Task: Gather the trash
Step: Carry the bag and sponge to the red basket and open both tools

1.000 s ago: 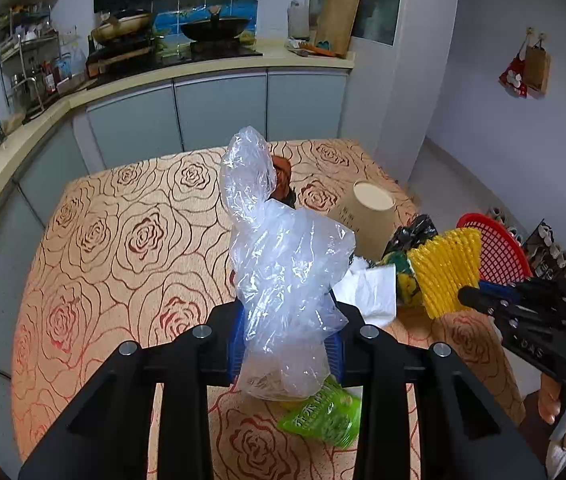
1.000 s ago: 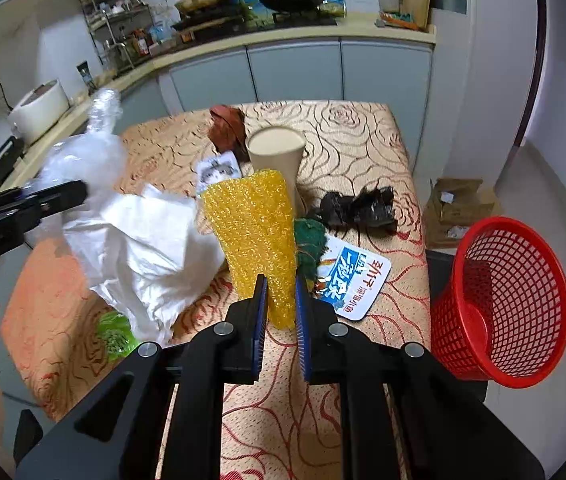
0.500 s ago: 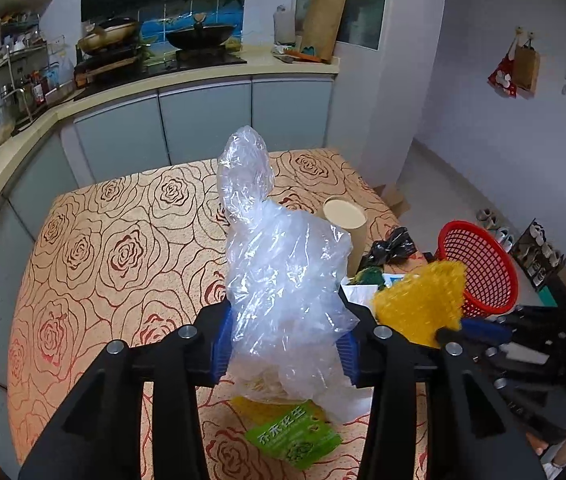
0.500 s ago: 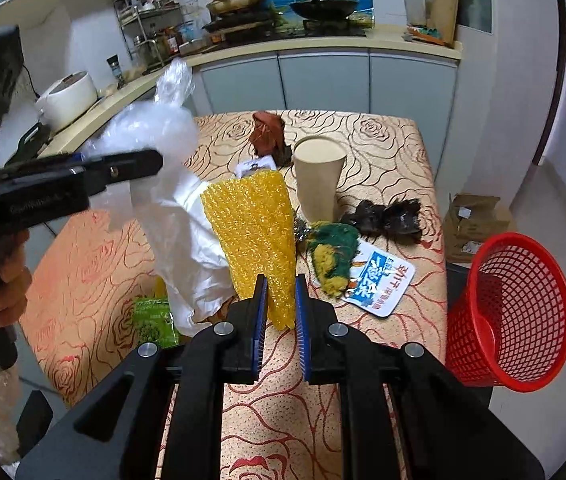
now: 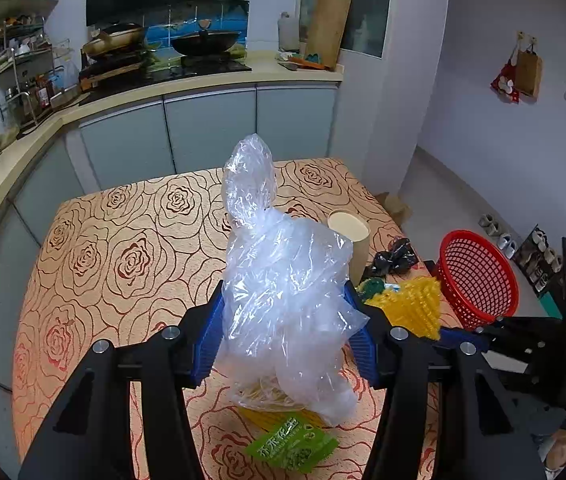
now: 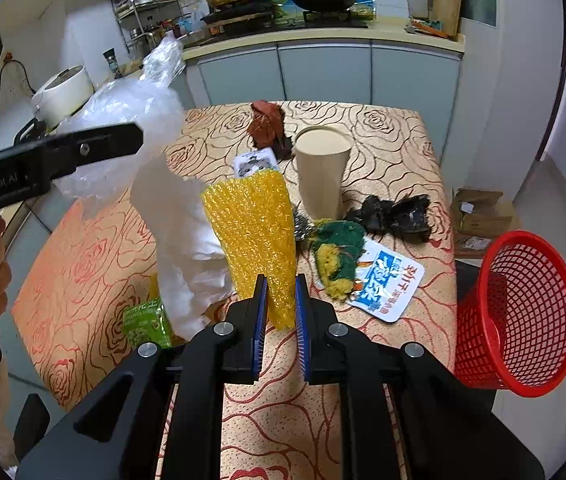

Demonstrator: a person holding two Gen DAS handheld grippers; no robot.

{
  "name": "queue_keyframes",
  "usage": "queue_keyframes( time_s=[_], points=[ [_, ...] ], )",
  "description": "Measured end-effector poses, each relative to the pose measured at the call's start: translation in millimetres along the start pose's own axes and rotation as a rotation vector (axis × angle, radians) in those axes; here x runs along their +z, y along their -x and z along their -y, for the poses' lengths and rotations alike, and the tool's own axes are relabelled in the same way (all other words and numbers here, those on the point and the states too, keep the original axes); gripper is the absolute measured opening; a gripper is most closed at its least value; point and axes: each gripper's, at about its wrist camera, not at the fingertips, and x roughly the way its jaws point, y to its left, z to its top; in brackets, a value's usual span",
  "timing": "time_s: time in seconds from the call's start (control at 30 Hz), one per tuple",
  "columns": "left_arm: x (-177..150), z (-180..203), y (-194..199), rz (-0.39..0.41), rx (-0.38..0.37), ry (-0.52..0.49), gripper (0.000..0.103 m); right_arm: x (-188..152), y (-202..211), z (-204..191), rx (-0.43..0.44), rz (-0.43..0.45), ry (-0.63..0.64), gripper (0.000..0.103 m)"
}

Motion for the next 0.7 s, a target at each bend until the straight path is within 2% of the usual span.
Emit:
queue_keyframes(
  time_s=[0.07,0.2,0.4,0.7],
  points=[
    [0,1,1,0.006,0.005,-0.006,0.051,2,4,5,-0.007,0.011,-0.012,0.014],
    [2,5,3,0.01,0.005,-0.017,0.04,4,13,15,-0.021,0.03,-0.033,0.014],
    [3,13,0,0.005,0.016,-0.028,0.033,2,22,31,-0.043,0.041,-0.07,0.014],
    [6,33,-6,-0.011,0.027,-0.049,0.031,-5,38,55,-0.083,0.054,-0.127,0.014]
  ],
)
